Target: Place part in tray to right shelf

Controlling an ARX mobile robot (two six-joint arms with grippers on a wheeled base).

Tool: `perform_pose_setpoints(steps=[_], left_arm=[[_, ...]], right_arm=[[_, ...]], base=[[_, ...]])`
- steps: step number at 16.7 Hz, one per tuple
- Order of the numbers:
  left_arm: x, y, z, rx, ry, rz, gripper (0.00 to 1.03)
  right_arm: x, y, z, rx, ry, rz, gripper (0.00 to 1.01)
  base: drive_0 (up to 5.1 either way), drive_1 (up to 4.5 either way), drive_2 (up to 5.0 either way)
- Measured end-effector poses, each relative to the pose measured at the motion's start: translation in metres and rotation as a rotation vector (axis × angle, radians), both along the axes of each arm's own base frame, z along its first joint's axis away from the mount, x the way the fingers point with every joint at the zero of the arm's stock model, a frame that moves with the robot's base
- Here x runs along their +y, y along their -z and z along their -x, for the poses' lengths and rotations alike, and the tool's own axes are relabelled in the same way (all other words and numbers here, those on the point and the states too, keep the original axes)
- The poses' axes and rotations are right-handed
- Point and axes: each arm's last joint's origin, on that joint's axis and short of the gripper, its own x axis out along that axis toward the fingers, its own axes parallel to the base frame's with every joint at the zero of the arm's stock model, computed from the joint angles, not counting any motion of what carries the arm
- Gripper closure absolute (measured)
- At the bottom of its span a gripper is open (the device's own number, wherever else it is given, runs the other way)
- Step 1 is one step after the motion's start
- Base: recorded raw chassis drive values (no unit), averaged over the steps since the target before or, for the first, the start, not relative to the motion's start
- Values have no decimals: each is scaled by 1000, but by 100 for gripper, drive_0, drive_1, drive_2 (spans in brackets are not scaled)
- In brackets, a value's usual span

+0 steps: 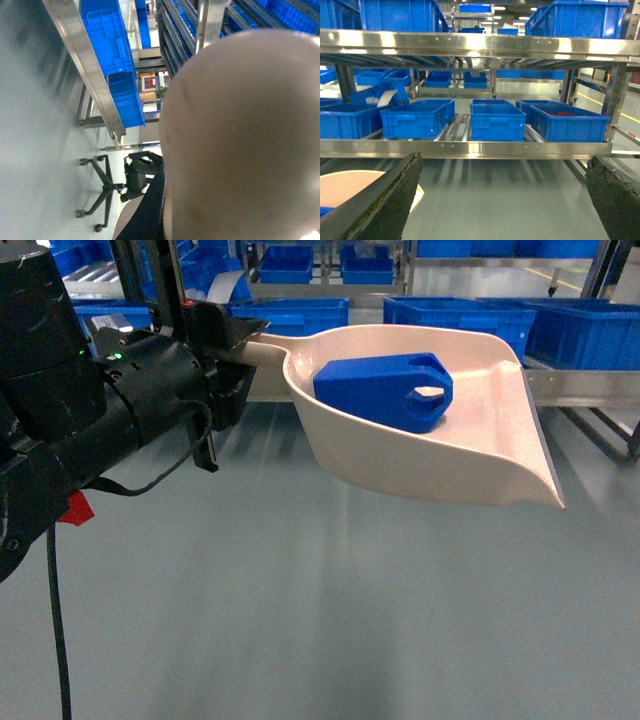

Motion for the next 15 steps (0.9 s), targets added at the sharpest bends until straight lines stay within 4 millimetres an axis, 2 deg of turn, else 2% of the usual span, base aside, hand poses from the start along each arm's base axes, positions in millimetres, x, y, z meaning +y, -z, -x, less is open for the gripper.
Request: perform_pose_setpoints(steps=[10, 15], left_arm=[[0, 0, 0, 3, 0, -1, 87], [0, 0, 0, 0, -1, 0, 87]], right_arm=[[0, 0, 0, -1, -1, -1, 3], [0, 0, 0, -3, -1, -1, 3]], base=[[0, 0, 0], [332, 93, -492]])
